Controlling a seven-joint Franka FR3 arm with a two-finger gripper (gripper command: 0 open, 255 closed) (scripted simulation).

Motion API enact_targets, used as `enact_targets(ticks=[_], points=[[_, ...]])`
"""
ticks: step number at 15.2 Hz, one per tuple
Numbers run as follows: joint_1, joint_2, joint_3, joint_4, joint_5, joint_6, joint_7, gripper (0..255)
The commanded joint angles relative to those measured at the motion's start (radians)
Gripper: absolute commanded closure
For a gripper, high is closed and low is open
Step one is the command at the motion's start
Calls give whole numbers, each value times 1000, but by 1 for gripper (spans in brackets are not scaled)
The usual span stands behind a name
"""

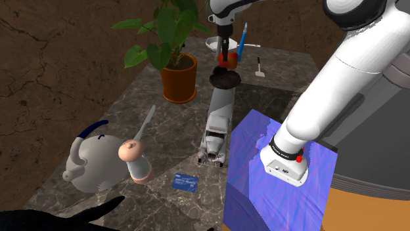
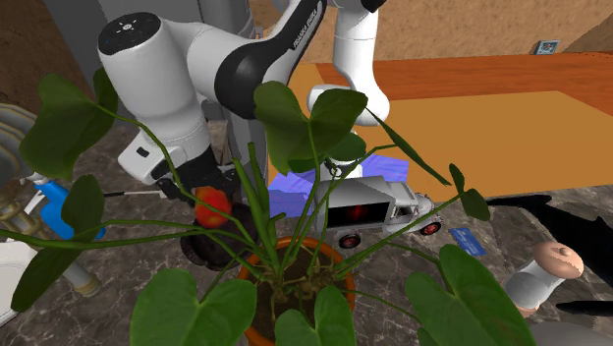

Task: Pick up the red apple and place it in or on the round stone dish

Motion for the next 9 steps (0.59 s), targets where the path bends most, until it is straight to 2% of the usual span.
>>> enact_targets(ticks=[1, 6, 9], points=[[0, 6, 0, -19, 1, 26, 3, 255], [-1, 30, -3, -67, 3, 96, 7, 255], [-1, 29, -3, -67, 3, 96, 7, 255]])
